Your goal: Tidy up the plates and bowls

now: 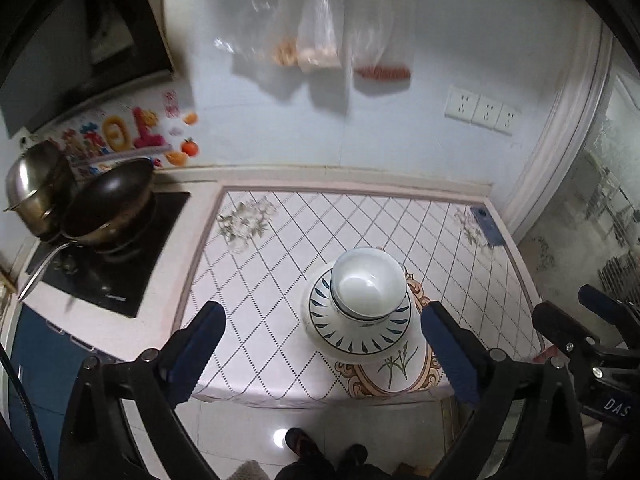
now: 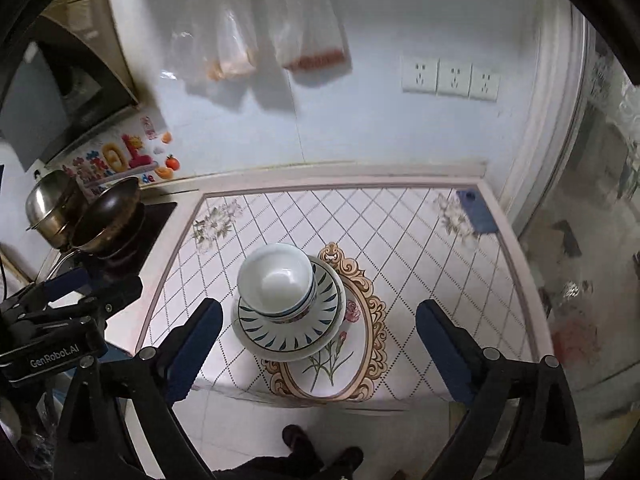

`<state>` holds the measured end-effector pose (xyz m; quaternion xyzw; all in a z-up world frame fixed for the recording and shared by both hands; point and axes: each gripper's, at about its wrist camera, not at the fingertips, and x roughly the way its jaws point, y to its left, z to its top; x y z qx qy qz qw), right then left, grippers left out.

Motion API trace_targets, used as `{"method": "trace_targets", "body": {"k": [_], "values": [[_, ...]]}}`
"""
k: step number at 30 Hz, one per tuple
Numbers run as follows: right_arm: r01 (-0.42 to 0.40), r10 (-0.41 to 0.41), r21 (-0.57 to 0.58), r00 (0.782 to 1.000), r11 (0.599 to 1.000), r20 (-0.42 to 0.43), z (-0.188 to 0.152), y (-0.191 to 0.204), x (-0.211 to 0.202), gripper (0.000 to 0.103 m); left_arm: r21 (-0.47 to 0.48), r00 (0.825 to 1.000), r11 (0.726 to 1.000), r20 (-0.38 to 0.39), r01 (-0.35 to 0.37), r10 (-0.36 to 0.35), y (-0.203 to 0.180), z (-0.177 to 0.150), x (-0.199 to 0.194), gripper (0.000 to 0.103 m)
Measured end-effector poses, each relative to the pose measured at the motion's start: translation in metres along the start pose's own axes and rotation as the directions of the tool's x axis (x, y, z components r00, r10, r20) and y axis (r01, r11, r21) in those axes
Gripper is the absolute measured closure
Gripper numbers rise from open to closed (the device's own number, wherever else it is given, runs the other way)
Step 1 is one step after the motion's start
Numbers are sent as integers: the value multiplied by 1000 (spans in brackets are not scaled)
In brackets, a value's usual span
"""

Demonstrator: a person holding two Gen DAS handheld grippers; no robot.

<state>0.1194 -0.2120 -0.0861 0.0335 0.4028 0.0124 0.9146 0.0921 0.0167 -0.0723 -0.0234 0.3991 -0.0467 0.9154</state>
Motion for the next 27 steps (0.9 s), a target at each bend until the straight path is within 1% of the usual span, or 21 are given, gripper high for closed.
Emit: {"method": "trace_targets", "body": {"k": [3,9,13,19,27], "values": [[4,-3,-25,999,1000,35,-7,0,-25,3,10,998,999,45,-47,46,-3,-9,-26,3],[-12,15,-47,997,999,76,-19,1,-63,2,-20,993,997,83,-77,78,-2,-24,-58,3],[-2,8,-61,994,998,109,-26,1,-82,2,-28,989,995,108,-101,103,-4,-33,-74,3],[-4,11,-53,992,999,123,-32,-2,-95,2,-19,984,993,130,-119,120,-9,-43,-86,3],[13,-6,-48,991,999,136,-37,-6,-105,2,-15,981,993,152,-116,117,-13,-45,-94,3]]}}
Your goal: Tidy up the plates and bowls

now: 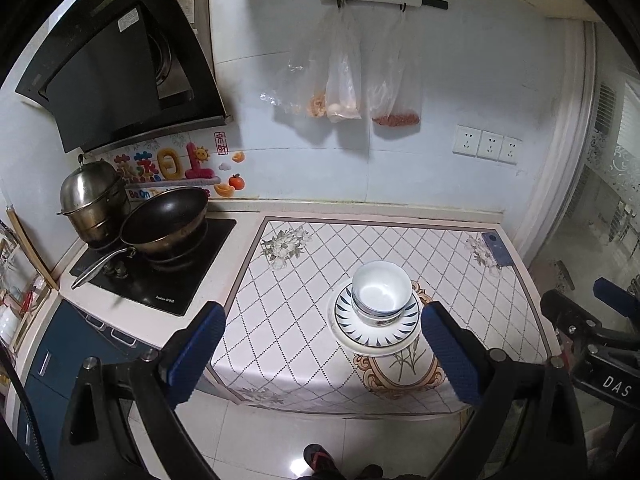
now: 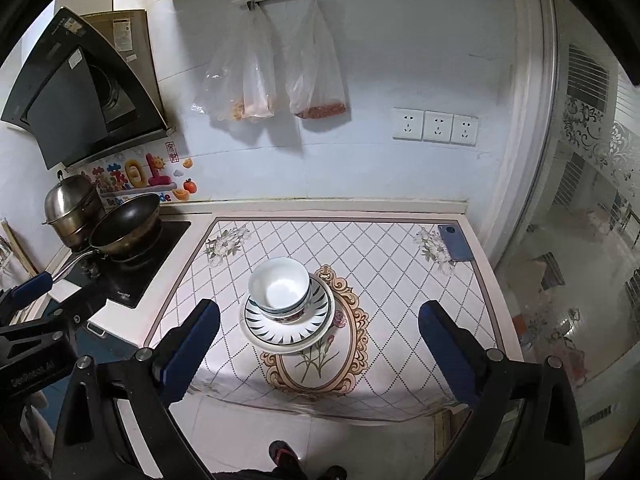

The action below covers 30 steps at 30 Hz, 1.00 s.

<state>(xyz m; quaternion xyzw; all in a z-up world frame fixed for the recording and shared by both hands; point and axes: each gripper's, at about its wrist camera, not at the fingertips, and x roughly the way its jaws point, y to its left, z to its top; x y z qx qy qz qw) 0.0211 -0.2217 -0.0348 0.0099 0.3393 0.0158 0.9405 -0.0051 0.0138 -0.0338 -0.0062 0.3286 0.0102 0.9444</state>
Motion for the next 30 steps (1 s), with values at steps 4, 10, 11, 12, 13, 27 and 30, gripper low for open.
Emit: {"method": "trace_targets", "body": {"k": [4,10,11,12,13,27,30], "values": [[0,0,0,1000,1000,-1,-1,0,0,1,5,1000,1000,7,-2,2,-1,-1,-3,3],[5,-5,4,1000,1000,8,-3,-2,-2,1,8,1000,1000,12,-1,1,0,-1,-4,3],[6,-6,4,1000,1000,9,-4,-2,-2,1,6,1000,1000,11,0,0,0,-1,-3,3],[8,-8,3,1000,1000,10,-4,-2,-2,1,4,1000,1000,10,3,-3,0,0,-3,3],[7,-7,3,1000,1000,10,-3,-2,-2,1,2,1000,1000,9,3,-3,0,0,-4,3],[12,-12,-4,1000,1000,15,-3,-2,-2,1,-8,1000,1000,6,4,-4,3,3,-2,3],[15,-15,-6,1000,1000,17,-3,-3,-3,1,-7,1000,1000,6,4,-4,3,2,-2,3]]}}
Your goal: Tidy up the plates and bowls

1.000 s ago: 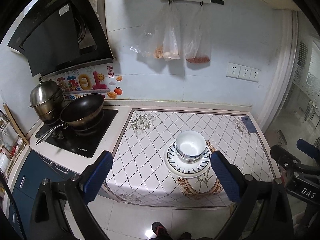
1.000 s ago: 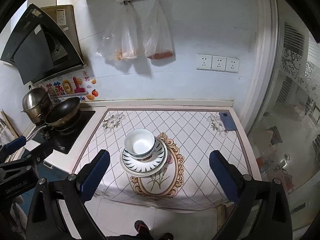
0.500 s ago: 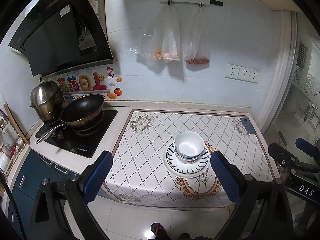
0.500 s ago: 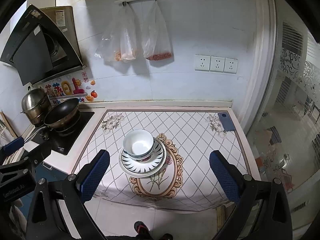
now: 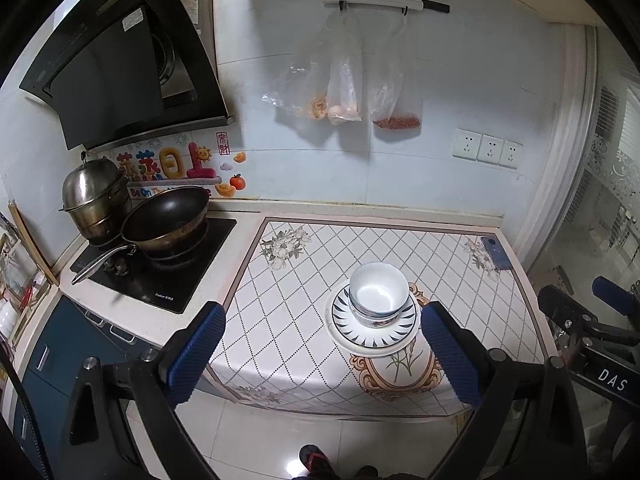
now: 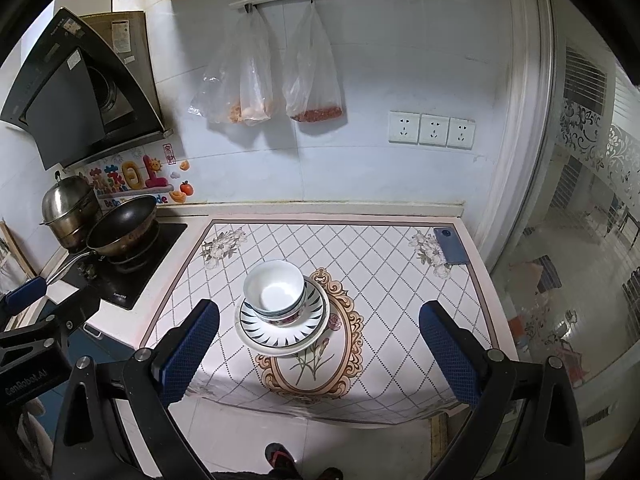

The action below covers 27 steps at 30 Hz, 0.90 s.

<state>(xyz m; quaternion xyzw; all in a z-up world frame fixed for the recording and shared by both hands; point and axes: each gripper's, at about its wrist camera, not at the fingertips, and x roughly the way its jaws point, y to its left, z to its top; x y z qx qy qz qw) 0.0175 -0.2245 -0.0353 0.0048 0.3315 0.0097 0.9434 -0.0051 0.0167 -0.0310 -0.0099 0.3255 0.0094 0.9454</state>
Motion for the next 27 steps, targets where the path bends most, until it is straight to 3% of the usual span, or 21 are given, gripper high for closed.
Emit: {"method": "trace_targets", "body": {"k": [27], "values": [[-2,2,-9,1000,1000,-21,2,3,10,1,-7,1000,1000,-11,1,-1,4,-2,9,3]]}}
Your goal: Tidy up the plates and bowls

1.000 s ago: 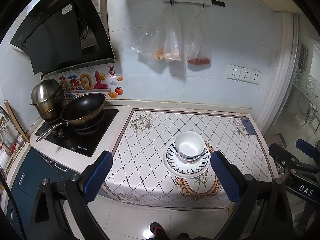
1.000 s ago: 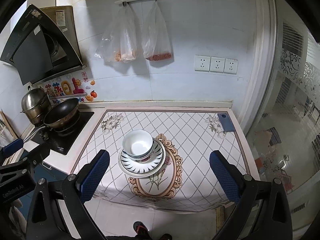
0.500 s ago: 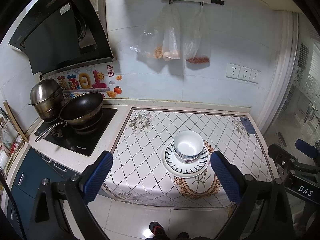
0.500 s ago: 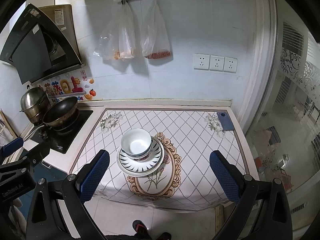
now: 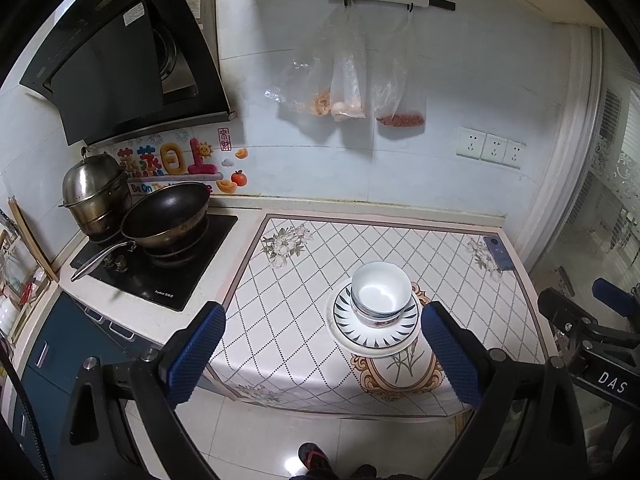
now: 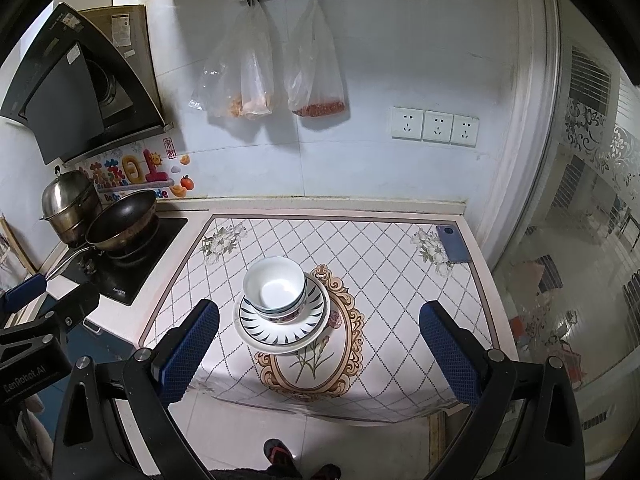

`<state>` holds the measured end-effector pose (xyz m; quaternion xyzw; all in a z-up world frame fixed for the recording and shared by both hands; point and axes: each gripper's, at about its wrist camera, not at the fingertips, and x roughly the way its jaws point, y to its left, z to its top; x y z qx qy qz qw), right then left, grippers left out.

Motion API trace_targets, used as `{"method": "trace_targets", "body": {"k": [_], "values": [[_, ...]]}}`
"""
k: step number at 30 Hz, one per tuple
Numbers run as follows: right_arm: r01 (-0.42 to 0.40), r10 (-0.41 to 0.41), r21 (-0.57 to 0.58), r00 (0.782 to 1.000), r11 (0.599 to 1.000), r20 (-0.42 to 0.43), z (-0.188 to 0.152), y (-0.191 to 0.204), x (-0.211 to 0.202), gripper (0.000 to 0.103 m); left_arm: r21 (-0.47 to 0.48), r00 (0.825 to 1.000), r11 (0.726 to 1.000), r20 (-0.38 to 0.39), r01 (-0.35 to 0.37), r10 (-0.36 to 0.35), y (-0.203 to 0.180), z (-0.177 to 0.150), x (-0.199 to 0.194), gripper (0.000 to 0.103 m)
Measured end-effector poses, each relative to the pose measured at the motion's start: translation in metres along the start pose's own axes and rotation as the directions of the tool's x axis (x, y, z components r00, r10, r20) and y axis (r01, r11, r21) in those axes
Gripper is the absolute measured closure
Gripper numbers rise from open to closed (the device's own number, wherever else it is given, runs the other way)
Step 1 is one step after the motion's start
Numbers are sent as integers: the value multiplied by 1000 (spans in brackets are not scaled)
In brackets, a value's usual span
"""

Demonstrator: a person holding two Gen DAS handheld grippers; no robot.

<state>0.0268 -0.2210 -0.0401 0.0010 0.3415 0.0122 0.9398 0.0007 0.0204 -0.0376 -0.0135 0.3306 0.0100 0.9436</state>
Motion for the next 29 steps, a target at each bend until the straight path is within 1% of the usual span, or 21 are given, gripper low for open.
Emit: {"method": "trace_targets", "body": {"k": [21,29], "values": [[-8,8,-1,1000,1000,-13,6,1,11,1,9,1000,1000,-18,7,-7,13,6,13,3],[-10,10,-5,1000,1000,-18,6,2,14,1,21,1000,1000,-18,6,-6,13,8,17,3]]}}
